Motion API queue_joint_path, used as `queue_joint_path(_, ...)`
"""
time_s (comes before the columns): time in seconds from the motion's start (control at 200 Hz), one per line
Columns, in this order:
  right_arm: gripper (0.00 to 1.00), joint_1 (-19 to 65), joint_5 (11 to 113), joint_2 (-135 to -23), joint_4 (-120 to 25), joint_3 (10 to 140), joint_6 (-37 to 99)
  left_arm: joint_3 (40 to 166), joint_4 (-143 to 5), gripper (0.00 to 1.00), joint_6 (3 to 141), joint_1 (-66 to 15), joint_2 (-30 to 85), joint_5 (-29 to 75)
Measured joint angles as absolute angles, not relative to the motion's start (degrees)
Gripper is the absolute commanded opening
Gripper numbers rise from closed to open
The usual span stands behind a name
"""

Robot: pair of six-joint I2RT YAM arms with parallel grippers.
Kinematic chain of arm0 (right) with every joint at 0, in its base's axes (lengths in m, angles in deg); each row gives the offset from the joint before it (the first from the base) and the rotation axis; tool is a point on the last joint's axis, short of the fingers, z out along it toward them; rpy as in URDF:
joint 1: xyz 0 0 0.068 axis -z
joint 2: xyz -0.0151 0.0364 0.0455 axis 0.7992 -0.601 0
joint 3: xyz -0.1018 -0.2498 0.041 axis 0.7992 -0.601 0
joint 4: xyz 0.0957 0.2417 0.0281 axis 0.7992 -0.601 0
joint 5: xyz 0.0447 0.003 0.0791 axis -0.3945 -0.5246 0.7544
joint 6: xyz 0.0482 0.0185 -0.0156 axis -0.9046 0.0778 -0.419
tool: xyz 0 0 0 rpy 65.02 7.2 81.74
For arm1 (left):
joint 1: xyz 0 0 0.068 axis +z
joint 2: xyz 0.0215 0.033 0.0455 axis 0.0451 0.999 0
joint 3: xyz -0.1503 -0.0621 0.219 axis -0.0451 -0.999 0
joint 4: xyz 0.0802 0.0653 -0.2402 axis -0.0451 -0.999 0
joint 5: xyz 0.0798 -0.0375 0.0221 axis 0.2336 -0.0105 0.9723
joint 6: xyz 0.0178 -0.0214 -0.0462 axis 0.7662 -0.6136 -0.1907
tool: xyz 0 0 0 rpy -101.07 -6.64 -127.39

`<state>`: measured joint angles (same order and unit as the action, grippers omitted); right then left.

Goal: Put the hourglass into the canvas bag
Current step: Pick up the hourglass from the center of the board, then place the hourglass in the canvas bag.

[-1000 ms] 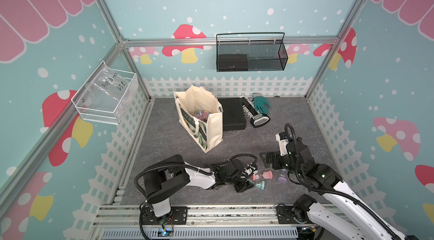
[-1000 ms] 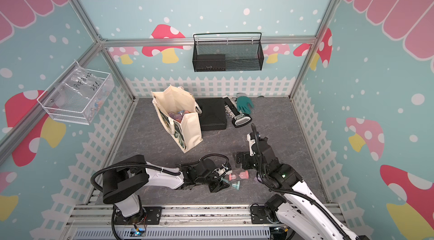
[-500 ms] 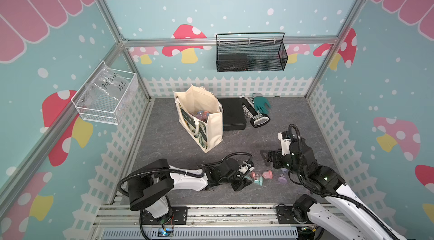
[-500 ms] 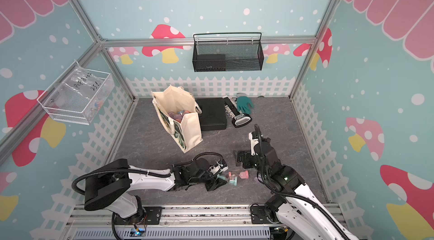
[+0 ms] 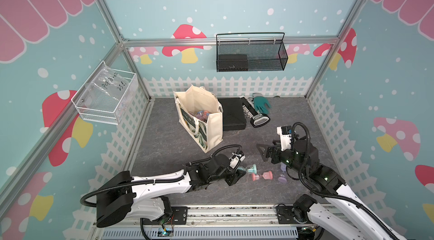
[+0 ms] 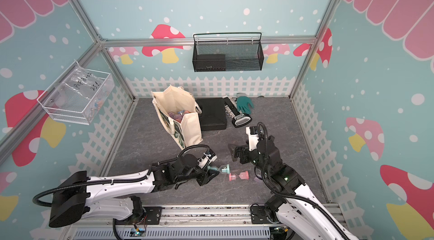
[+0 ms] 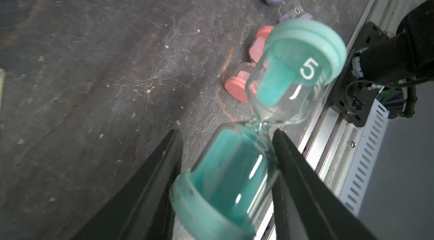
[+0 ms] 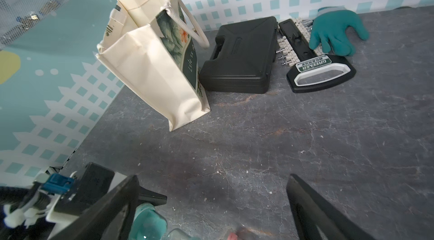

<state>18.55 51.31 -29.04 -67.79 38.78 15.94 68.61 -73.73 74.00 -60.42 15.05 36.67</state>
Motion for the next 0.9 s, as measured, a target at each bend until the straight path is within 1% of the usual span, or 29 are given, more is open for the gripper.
queue_joint_path(0.105,0.99,18.6,53.2,-29.5,-62.6,37.6,17.2,70.5,-78.7,0.22,73.3,-60.1,10.7,40.4)
queue_joint_path(0.255,1.0,18.6,56.1,-31.2,-55.9,35.9,19.3,75.8,-87.0,0.21,72.1,-57.6,5.4,46.0)
queue_joint_path(0.455,1.0,18.6,59.5,-35.1,-47.2,35.9,21.7,82.2,-93.4,0.21,72.6,-53.7,0.8,50.8)
queue_joint_path(0.61,0.99,18.6,62.5,-39.1,-41.3,35.9,22.4,88.7,-98.0,0.19,74.7,-51.8,1.4,54.7)
queue_joint_path(0.725,0.99,18.6,64.6,-41.6,-37.9,36.4,22.6,94.2,-101.2,0.19,75.9,-50.0,3.7,58.5)
queue_joint_path(0.9,0.99,18.6,68.0,-45.1,-32.9,38.7,22.7,99.5,-104.4,0.19,77.3,-47.0,7.2,63.7)
